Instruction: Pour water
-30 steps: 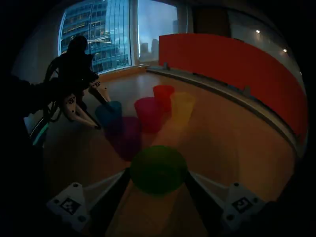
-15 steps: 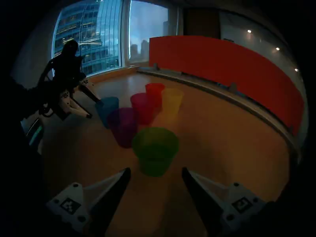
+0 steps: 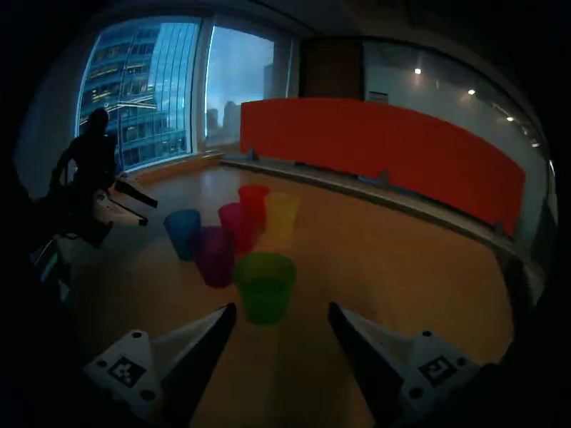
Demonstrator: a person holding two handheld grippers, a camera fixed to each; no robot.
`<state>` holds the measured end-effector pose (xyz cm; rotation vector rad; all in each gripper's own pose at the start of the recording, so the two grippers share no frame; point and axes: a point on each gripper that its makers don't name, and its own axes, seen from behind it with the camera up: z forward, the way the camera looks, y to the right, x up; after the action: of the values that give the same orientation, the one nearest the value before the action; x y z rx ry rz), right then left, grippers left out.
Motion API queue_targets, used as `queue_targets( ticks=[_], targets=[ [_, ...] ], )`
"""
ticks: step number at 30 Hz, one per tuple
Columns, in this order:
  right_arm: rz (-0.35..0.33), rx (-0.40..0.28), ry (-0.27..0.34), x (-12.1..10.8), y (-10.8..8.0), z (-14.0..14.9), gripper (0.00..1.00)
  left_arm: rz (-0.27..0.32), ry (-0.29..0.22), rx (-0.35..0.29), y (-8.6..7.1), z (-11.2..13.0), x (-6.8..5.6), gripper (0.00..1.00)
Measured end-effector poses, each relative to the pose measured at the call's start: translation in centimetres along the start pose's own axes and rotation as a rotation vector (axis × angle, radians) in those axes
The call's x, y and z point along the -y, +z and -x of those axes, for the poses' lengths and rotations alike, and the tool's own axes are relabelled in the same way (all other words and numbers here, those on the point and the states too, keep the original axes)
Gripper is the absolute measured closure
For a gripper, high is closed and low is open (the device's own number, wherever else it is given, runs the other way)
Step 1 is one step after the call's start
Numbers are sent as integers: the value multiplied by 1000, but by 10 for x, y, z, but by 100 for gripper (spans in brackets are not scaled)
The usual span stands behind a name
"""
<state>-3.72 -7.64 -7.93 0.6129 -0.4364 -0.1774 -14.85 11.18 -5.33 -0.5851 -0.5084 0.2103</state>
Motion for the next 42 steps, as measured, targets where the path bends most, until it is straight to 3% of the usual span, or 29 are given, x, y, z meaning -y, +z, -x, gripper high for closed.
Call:
queue_targets(
  ticks=[7, 15, 23, 38, 42],
  targets=[
    [80, -81, 37, -13, -7, -22, 1, -100, -13, -81, -14, -12, 14, 15],
    [227, -178, 35, -38, -15, -52, 0, -213, 7, -202, -32, -42, 30, 15],
    [358, -294, 28, -58, -26, -84, 0, -319, -32, -322, -51, -68, 52, 15],
    [527, -476, 76, -79, -43, -122, 0, -487, -72, -493, -85, -102, 71, 15],
    [565, -507, 91, -82, -48, -127, 0, -521, -90, -513, -89, -104, 76, 15]
  ],
)
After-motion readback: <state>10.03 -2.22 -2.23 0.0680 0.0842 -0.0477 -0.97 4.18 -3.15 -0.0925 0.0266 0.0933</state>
